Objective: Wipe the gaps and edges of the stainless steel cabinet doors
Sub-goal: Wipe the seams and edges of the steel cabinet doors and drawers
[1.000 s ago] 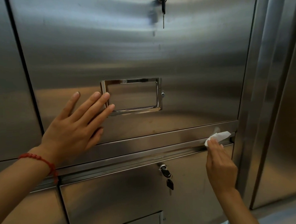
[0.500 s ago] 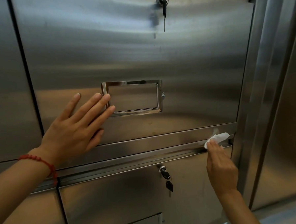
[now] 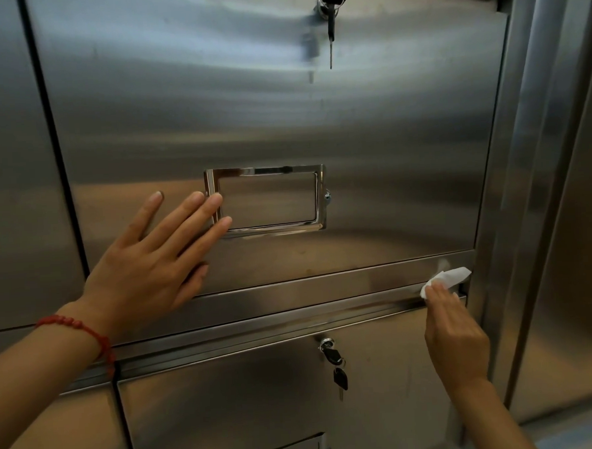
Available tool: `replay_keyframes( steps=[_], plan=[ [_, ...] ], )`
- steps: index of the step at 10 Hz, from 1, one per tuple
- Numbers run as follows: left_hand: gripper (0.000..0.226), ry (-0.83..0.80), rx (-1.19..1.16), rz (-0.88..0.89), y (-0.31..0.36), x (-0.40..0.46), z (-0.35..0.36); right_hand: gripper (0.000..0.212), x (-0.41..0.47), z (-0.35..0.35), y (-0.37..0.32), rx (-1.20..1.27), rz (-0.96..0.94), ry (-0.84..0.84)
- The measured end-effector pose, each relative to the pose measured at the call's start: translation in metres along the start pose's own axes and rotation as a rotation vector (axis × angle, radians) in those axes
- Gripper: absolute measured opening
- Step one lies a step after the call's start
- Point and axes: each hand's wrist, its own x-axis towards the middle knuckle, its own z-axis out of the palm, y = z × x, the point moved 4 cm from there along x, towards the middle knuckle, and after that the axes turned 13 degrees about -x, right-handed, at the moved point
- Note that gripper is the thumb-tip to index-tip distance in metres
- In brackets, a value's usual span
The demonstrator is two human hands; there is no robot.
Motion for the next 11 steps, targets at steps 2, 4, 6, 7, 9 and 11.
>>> replay_keyframes(
  steps=[2, 4, 6, 7, 9, 11],
  plan=[
    [0.055, 0.004, 0.009, 0.001, 0.0, 0.0, 0.001, 0.037, -0.003, 0.003, 0.002, -0.001, 0.008, 0.036],
    [0.055, 0.001, 0.009, 0.001, 0.0, 0.001, 0.0, 0.042, 0.002, 0.001, 0.009, -0.02, 0.008, 0.024],
    [0.056, 0.006, 0.008, -0.001, -0.001, 0.001, 0.001, 0.055, 0.003, -0.002, 0.003, 0.005, 0.003, 0.049],
    [0.056, 0.011, 0.014, -0.001, 0.0, 0.001, 0.001, 0.051, 0.002, 0.0, 0.005, -0.009, -0.019, 0.03],
    [0.056, 0.012, 0.011, 0.003, 0.0, 0.001, 0.0, 0.034, 0.008, 0.0, 0.012, -0.047, 0.052, -0.033],
    [0.057, 0.001, 0.023, 0.002, -0.001, 0.0, 0.001, 0.044, 0.0, 0.001, 0.01, -0.055, -0.034, 0.001]
  ],
)
